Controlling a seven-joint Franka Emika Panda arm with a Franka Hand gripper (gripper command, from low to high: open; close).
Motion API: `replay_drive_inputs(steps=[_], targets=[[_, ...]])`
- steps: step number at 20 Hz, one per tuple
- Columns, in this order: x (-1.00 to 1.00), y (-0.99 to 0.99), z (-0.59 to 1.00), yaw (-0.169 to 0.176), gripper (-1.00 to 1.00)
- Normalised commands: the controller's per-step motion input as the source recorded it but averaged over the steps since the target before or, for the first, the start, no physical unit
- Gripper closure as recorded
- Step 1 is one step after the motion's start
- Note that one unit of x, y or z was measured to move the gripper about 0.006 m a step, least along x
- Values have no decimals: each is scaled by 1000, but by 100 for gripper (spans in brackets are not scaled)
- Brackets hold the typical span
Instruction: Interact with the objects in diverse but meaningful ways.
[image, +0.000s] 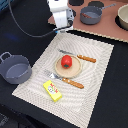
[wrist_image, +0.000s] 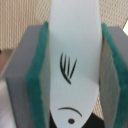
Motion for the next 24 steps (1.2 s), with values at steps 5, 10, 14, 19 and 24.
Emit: replay_drive_inputs(steps=[5,10,14,19,24], targets=[[944,295,435,0,100],[876,86,119,-11,100],[904,0,-252,-46,100],[782,0,-362,-46,100],[202,111,167,-5,-100]])
